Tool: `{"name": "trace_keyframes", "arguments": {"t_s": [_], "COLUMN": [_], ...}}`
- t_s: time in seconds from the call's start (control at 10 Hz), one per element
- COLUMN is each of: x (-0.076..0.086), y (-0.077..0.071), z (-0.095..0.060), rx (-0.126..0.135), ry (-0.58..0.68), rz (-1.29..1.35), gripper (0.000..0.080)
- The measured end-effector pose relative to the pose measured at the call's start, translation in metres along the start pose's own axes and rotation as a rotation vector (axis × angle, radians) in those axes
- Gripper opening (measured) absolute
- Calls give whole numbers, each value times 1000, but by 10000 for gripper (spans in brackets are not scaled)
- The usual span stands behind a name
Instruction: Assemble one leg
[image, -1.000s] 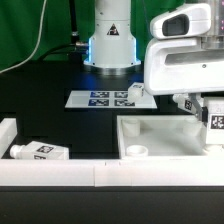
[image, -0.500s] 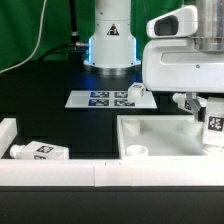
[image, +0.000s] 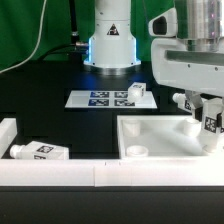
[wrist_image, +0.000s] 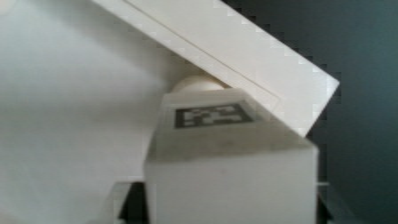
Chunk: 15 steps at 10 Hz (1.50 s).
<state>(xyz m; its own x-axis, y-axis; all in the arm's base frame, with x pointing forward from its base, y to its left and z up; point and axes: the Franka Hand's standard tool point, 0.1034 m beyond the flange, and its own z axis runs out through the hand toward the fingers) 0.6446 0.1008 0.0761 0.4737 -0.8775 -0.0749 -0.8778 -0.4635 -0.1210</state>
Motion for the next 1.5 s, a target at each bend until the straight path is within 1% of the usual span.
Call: {"name": "trace_keyframes", "arguments": {"t_s": [0.2,0.3,0.4,0.5,0.6,0.7,0.8,0.9,1.0,1.1,1.2,1.3,1.4,1.5], "x": [0,1,1,2,2,2,2,-2,-8,-4,-4,-4,-4,-6], "y": [1,3,5,5,5,5,6,7,8,6,7,7,7,6], "z": [0,1,1,1,1,1,2,1,0,0,1,0,0,0], "rx": [-1,15,22,20,21,20,16,-13,-51,-38,-38,-36,-42,-61], "ry": [-1,-21,-26,-26,-25,-25,-22,-33,-62,-49,-50,-52,-46,-33], "rz": [109,286,376,401,350,353,249,7,-178,-196,-262,-341,-473,-670], "gripper": [288,288,288,288,288,288,376,516,607,607,642,648,648,649]}}
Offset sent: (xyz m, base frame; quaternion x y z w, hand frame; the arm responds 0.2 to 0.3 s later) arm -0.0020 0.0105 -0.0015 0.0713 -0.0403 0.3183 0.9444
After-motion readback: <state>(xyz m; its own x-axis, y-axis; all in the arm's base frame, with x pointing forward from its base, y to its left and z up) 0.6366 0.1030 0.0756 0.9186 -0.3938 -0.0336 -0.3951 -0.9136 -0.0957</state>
